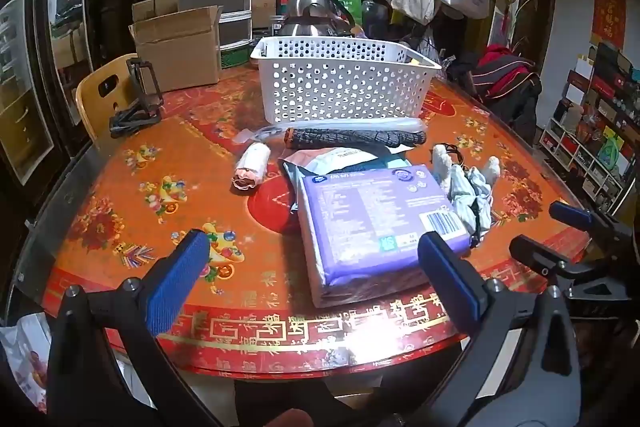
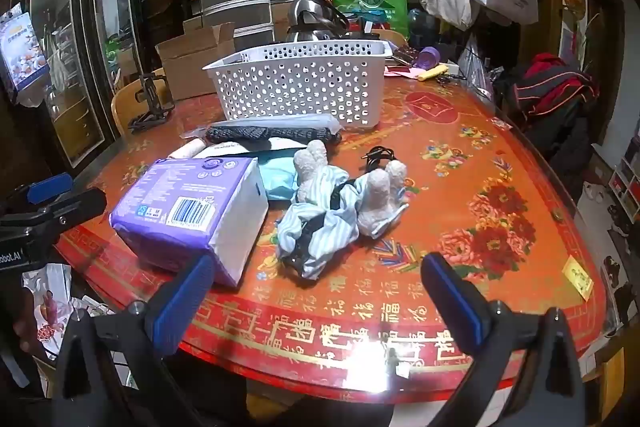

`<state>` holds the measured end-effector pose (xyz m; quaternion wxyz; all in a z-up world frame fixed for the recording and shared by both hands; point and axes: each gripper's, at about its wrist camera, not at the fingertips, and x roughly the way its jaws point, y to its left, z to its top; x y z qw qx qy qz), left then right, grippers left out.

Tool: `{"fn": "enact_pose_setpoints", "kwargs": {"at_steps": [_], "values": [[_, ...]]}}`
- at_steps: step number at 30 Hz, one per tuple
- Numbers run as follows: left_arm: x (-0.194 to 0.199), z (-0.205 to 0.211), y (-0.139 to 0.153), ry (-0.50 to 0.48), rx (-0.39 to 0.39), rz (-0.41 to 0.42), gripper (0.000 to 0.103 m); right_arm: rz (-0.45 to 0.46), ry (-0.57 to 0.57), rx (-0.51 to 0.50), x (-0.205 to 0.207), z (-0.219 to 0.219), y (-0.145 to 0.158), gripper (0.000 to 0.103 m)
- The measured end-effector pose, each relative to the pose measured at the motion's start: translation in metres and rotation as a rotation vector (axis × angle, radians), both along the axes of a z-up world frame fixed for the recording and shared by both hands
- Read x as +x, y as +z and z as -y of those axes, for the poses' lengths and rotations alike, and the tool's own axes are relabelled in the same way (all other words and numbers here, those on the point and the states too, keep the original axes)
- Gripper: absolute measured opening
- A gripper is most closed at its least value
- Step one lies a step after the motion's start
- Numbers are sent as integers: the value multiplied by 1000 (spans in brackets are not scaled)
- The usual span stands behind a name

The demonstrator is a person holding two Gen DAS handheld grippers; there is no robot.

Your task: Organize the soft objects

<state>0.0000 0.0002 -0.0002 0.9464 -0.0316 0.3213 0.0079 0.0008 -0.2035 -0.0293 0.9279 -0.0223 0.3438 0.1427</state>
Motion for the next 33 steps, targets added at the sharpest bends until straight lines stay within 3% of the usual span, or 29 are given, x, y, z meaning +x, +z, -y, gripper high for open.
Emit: {"fn": "enact_pose_setpoints", "kwargs": {"at_steps": [33], "values": [[4,5,1,-21,7,-3,103,-7,3,-6,3,-1,0,103]]}}
